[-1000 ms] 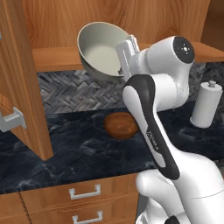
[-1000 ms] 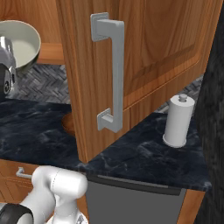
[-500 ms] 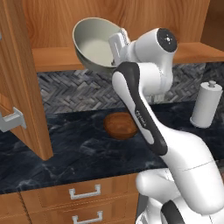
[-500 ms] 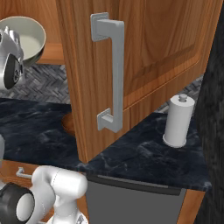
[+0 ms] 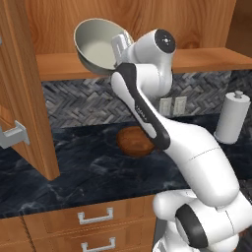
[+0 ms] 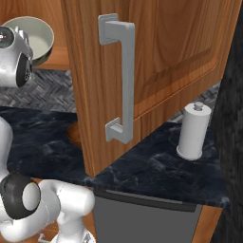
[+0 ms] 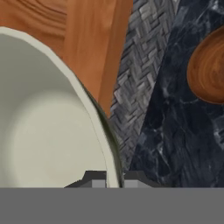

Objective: Open the cabinet. Pick the bowls from the counter and place them in the cabinet. Then close the cabinet.

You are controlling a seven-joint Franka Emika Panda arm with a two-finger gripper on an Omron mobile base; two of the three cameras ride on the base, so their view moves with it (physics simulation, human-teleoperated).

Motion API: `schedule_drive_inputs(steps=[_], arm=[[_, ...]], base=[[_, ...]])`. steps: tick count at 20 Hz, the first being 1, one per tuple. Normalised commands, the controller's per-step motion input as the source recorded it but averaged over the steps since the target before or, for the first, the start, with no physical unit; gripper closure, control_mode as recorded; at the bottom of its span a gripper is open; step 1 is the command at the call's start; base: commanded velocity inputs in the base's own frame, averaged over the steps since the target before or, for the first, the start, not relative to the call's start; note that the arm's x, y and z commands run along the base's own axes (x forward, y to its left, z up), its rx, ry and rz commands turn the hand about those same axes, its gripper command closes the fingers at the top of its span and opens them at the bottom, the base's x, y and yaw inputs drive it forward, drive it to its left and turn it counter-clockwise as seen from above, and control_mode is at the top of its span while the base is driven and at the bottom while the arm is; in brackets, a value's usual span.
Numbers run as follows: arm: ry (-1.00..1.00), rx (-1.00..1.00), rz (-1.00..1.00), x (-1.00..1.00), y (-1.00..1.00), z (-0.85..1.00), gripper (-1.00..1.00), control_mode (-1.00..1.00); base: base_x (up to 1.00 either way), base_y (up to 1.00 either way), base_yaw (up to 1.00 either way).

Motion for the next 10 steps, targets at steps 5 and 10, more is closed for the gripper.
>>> schedule_drive_inputs(steps=[5,10], arm=[[0.0,0.0,0.0,0.55,0.16,-0.02,1.0,-1.0],[0.0,0.0,0.0,0.43,0.09,-0.29,1.0,-1.0]], base=[[0.0,0.0,0.0],[0.0,0.0,0.0]])
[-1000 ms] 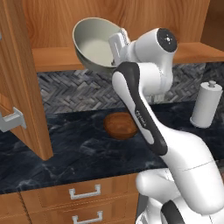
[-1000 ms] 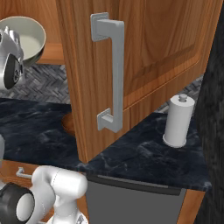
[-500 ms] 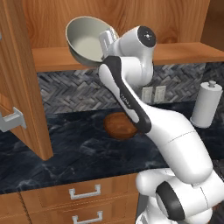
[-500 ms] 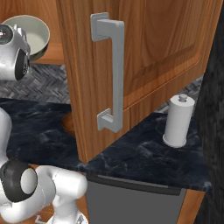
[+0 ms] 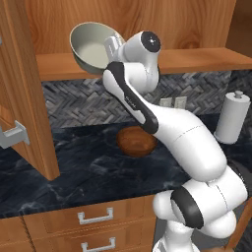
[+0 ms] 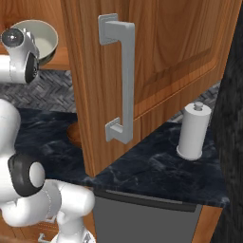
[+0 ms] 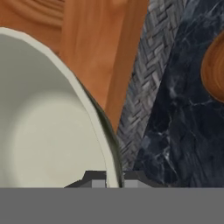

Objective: Open the cabinet. Pick the bowls from the counter and place them in the cabinet. Then close the cabinet.

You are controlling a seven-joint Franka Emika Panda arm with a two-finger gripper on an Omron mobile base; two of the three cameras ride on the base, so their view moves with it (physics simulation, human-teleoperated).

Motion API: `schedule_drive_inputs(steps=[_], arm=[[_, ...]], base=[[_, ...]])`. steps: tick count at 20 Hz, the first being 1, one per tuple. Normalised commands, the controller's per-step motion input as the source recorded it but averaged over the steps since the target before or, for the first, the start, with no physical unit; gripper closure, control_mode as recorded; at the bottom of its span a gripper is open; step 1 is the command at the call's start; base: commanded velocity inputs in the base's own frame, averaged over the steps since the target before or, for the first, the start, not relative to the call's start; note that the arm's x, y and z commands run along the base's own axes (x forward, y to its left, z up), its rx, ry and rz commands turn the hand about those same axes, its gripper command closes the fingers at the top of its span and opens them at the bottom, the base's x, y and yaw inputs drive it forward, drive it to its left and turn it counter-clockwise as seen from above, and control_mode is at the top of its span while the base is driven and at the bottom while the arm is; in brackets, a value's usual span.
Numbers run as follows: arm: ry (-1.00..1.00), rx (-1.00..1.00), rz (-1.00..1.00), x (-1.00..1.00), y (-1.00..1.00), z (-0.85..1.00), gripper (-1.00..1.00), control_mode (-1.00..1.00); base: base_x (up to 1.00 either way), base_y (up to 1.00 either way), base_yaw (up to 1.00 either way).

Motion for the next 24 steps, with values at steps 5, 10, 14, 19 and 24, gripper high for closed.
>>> schedule_drive_inputs(steps=[5,10,14,19,24], arm=[[0.0,0.0,0.0,0.49,0.1,-0.28,1.0,-1.0],[0.0,0.0,0.0,0.54,0.07,-0.1,1.0,-1.0],[0.01,0.0,0.0,0.41,0.15,-0.28,-1.0,-1.0],[0.0,0.0,0.0,0.0,0.07,-0.03,-1.0,-1.0],[-0.1,0.0,0.0,-0.26,0.0,0.18,-1.0,-1.0]], base=[[0.0,0.0,0.0],[0.0,0.0,0.0],[0.0,0.0,0.0],[0.0,0.0,0.0],[0.0,0.0,0.0]])
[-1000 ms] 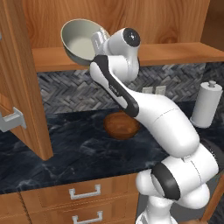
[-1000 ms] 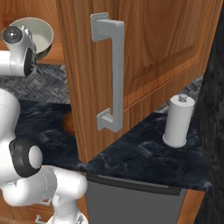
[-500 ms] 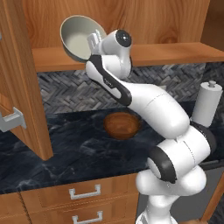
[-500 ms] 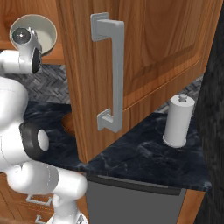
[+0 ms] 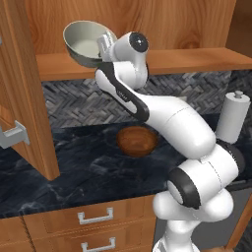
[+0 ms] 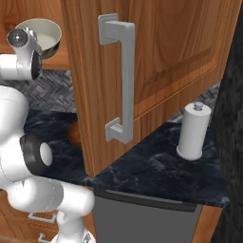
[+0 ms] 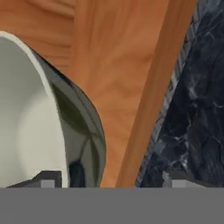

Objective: Open the cabinet. Pick the bowls from the counter and place them in the cabinet. Then close the cabinet.

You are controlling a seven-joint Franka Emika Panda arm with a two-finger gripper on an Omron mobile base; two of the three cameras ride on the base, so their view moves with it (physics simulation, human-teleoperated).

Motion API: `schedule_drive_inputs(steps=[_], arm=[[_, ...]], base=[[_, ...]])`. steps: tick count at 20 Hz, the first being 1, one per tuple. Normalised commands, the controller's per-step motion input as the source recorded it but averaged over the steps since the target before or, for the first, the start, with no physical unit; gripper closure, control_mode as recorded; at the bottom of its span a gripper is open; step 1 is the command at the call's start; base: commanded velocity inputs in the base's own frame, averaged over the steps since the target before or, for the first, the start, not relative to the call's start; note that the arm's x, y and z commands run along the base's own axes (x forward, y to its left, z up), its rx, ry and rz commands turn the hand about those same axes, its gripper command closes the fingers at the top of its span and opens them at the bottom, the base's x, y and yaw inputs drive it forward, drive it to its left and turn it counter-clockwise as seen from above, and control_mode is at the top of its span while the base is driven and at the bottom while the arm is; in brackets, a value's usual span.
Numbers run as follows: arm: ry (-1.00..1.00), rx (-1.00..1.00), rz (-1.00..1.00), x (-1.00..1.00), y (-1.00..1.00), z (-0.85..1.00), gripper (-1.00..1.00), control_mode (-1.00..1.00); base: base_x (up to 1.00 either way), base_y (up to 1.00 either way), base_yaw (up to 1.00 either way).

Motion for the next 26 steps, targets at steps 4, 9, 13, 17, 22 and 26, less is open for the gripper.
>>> schedule_drive_inputs(steps=[4,9,13,17,22,26], arm=[[-0.34,0.0,0.0,-0.32,0.0,0.36,-1.0,-1.0],[-0.31,0.0,0.0,-0.41,0.0,0.32,-1.0,-1.0],[-0.06,0.0,-0.04,-0.78,-0.16,0.05,-1.0,-1.0],[0.06,0.0,-0.17,-0.92,-0.47,0.0,-1.0,-1.0],[0.22,0.0,-0.3,-0.71,-0.47,0.0,-1.0,-1.0],[0.23,0.01,-0.23,-0.62,-0.35,0.0,-1.0,-1.0]], base=[[0.0,0.0,0.0],[0.0,0.0,0.0],[0.0,0.0,0.0],[0.0,0.0,0.0],[0.0,0.0,0.0],[0.0,0.0,0.0]])
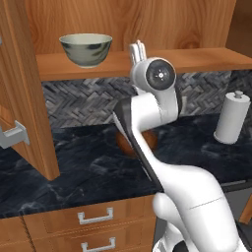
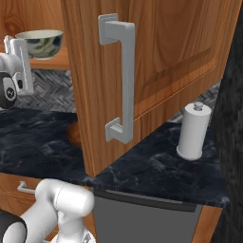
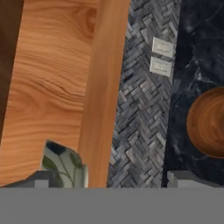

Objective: Open the cabinet. Pick the bowls from the counter and place them in the cabinet. Then close the cabinet.

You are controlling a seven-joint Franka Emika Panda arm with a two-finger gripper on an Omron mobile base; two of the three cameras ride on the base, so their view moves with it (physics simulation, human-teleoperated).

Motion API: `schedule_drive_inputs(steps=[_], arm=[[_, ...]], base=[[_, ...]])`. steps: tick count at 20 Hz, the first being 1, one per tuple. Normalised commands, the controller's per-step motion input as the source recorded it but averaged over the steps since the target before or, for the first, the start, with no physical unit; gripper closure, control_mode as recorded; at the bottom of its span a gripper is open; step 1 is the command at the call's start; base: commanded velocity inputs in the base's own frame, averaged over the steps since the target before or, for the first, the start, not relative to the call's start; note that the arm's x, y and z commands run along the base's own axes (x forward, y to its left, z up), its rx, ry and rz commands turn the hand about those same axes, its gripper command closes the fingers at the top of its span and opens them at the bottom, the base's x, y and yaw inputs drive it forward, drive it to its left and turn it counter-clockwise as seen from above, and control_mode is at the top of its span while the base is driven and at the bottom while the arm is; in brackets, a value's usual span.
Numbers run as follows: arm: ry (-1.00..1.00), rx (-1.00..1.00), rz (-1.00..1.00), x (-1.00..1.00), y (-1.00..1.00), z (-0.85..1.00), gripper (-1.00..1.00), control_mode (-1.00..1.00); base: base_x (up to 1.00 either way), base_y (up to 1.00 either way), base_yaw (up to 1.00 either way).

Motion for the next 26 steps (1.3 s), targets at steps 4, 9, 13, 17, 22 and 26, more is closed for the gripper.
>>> schedule_drive_inputs(steps=[4,9,13,17,22,26], arm=[[0.13,0.05,-0.09,-0.58,-0.25,-0.06,-1.0,-1.0],[0.09,0.04,-0.06,-0.45,-0.18,-0.3,-1.0,-1.0],[0.06,0.0,-0.09,-0.31,-0.14,-0.41,-1.0,-1.0],[0.13,0.04,-0.1,-0.24,-0.15,-0.59,-1.0,-1.0],[0.2,0.05,-0.07,-0.09,-0.06,-0.67,-1.0,-1.0],[0.08,0.13,-0.02,-0.02,-0.01,-0.54,-1.0,-1.0]], base=[[0.0,0.0,0.0],[0.0,0.0,0.0],[0.0,0.0,0.0],[0.0,0.0,0.0],[0.0,0.0,0.0],[0.0,0.0,0.0]])
